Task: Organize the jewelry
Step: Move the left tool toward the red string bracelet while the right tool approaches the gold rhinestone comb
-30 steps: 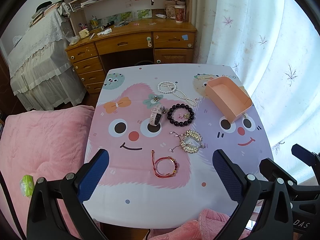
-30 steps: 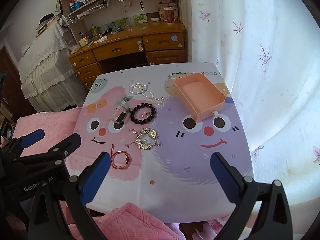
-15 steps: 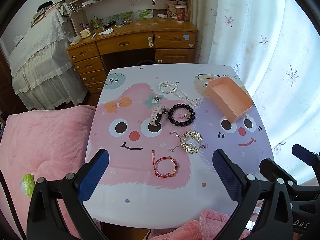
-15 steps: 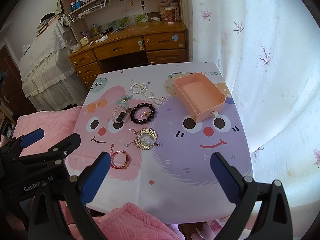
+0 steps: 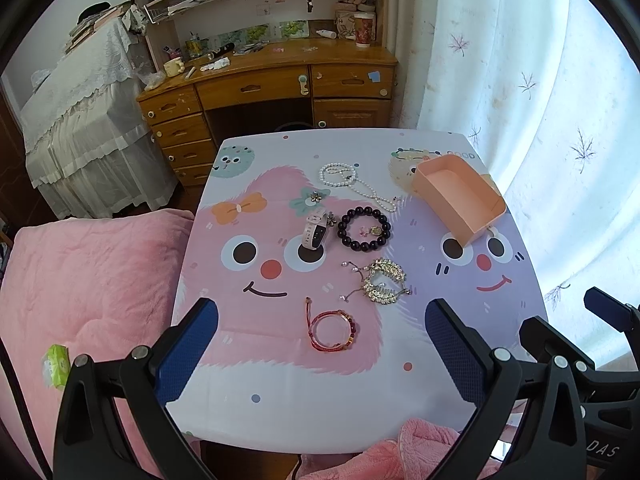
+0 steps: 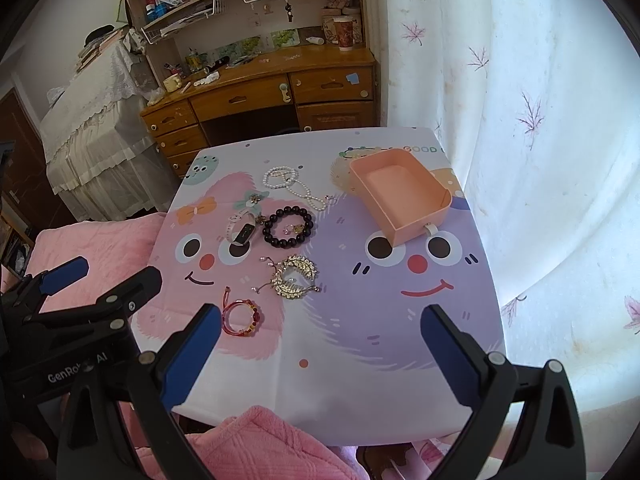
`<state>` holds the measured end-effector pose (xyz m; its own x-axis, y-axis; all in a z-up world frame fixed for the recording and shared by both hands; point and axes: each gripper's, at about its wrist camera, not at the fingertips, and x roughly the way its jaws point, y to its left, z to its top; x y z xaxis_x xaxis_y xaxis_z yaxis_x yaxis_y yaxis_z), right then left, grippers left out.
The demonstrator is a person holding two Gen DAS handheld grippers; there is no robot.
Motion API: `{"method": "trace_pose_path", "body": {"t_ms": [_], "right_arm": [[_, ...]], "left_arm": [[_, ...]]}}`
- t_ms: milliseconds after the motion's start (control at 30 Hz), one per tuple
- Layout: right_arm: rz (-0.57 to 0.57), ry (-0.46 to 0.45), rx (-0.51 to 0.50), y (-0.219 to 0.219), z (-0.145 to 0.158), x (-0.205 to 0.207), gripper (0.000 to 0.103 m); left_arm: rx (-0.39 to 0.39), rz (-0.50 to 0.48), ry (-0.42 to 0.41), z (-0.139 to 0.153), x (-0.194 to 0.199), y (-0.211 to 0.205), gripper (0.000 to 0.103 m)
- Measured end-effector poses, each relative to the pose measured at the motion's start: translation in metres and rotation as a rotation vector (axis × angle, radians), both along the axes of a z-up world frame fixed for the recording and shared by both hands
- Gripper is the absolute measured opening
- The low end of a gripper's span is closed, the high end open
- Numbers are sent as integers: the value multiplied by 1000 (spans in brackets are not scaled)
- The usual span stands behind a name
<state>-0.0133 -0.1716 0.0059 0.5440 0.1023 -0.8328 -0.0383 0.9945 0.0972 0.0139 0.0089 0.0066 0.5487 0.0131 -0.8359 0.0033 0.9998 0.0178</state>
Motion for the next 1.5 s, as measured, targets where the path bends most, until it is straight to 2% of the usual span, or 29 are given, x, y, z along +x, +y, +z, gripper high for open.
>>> {"method": "trace_pose_path", "body": {"t_ms": [133, 333, 433, 600, 700, 867, 1000, 1167, 1300, 1433, 1500], "right_arm": [[18, -5, 8, 3, 1, 0, 100], [36, -86, 18, 9, 3, -12, 100], [59, -100, -29, 19, -6, -10, 100], [163, -113, -156, 39, -30, -6, 100], [255, -136, -220, 51, -43, -8, 100], [402, -129, -306, 68, -70, -11, 100], [458, -124, -292, 72, -86, -14, 100], [501, -105, -286, 70, -107, -13, 100], [518, -91, -306, 66, -126, -4, 100], [625, -64, -368, 64, -154, 7, 100], [665, -49, -362, 59, -167, 18, 100]], "left_arm": [[-10, 7, 3, 1, -10, 3, 102], [-22, 36, 17, -6, -13, 22, 102], [-27, 53, 90, -28, -12, 34, 102], [-72, 63, 220, -76, -14, 51, 102], [-64, -1, 256, -104, -15, 53, 102], [-90, -153, 236, -136, -16, 48, 102], [-93, -240, 160, -154, -18, 41, 102], [-52, -334, 72, -171, -17, 26, 102], [-65, -372, 28, -183, -7, 14, 102], [-63, -376, -12, -193, 2, 3, 102], [-48, -360, -21, -199, 8, 0, 102]]}}
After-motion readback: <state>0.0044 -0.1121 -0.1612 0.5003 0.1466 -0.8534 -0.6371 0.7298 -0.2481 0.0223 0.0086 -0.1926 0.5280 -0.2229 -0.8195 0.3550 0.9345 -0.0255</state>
